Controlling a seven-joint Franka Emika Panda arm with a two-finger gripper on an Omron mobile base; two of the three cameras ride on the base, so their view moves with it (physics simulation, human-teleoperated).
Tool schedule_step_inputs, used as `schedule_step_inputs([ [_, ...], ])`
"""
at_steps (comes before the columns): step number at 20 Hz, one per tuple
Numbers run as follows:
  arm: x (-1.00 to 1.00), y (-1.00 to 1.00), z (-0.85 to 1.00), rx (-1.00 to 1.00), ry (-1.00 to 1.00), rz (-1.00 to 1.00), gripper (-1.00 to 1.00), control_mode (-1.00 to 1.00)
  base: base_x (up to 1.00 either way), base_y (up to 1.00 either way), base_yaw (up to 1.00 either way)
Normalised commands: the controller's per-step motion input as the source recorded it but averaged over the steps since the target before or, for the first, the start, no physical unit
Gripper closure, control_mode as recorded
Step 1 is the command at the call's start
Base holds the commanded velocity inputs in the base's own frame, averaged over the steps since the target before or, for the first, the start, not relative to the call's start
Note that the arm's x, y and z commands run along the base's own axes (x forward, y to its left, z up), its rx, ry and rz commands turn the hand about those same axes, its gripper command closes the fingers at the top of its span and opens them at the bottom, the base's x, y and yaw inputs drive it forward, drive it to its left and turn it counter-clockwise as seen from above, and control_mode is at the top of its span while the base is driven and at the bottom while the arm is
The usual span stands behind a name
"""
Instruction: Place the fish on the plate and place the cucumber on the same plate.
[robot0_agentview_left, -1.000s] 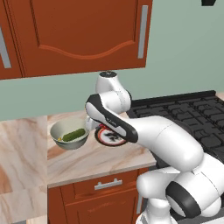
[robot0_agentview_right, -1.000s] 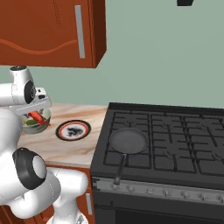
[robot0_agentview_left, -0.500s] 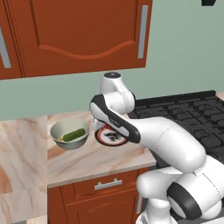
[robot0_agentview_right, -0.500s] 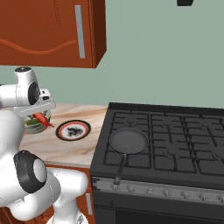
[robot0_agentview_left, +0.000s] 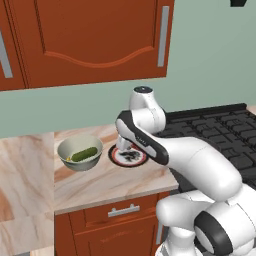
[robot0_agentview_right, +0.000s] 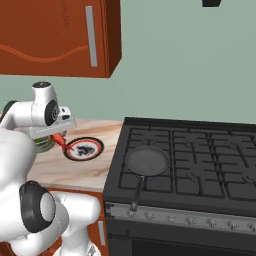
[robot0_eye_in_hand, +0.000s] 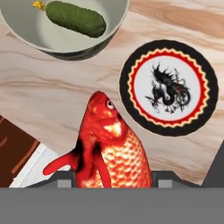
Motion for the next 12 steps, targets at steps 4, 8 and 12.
schedule_step_inputs([
  [4, 0.26, -0.36, -0.28, 0.02, 0.00, -0.02, 1.00, -1.00, 0.00, 0.00, 0.00],
  [8, 0.49, -0.17, -0.19, 0.00, 0.00, 0.00, 1.00, -1.00, 0.00, 0.00, 0.00],
  [12, 0.54, -0.09, -0.18, 0.00, 0.00, 0.00, 1.00, -1.00, 0.00, 0.00, 0.00],
])
